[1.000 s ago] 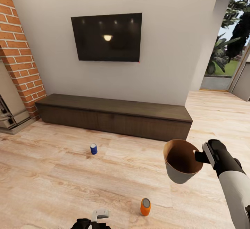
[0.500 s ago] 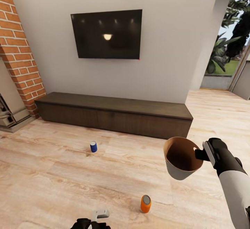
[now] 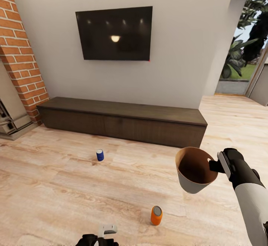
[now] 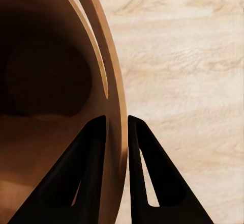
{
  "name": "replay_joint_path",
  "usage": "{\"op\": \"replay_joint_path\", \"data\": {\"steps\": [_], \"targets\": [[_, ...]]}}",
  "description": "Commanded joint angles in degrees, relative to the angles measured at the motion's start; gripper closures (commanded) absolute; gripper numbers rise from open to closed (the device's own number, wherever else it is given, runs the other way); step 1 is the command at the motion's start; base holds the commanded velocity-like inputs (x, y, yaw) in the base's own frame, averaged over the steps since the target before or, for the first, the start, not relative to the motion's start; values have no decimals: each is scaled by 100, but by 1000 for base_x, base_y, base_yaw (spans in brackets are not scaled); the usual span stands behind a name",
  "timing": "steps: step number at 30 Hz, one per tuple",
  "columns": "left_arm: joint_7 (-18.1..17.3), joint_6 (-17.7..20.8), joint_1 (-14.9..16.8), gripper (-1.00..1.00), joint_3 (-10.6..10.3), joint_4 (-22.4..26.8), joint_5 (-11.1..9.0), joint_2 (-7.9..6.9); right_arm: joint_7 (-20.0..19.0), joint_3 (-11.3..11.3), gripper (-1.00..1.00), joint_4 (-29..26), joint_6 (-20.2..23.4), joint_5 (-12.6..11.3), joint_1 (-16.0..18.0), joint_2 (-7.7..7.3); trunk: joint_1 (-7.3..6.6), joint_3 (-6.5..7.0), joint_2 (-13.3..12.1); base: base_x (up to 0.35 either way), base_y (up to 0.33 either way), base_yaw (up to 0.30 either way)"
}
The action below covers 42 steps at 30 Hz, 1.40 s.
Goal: Put the three can of soda from the living room inside the tash can in the kitchen.
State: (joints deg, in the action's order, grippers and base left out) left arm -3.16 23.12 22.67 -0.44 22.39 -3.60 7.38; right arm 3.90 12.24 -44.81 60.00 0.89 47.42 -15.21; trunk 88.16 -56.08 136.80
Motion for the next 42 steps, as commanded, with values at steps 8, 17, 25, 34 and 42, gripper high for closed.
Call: {"op": "replay_joint_path", "data": {"steps": [8,17,25,34,42], "targets": [[0,-1,0,-100,0,11,0,4,-21,1,100,-2,0,-58,5,0,176,-143,323,0,0,0],[-7,7,0,-100,0,-14,5,21,-21,-3,100,-4,0,-60,5,0,354,-309,645,0,0,0],[58,45,0,-100,-2,-37,16,105,-20,-6,100,-2,0,-57,5,0,354,-309,645,0,0,0],[61,52,0,-100,-8,-41,19,133,-21,-11,100,-1,0,-93,5,0,354,-309,645,0,0,0],[36,52,0,-100,-8,-42,19,134,-20,-12,100,-1,0,-98,5,0,354,-309,645,0,0,-52]]}}
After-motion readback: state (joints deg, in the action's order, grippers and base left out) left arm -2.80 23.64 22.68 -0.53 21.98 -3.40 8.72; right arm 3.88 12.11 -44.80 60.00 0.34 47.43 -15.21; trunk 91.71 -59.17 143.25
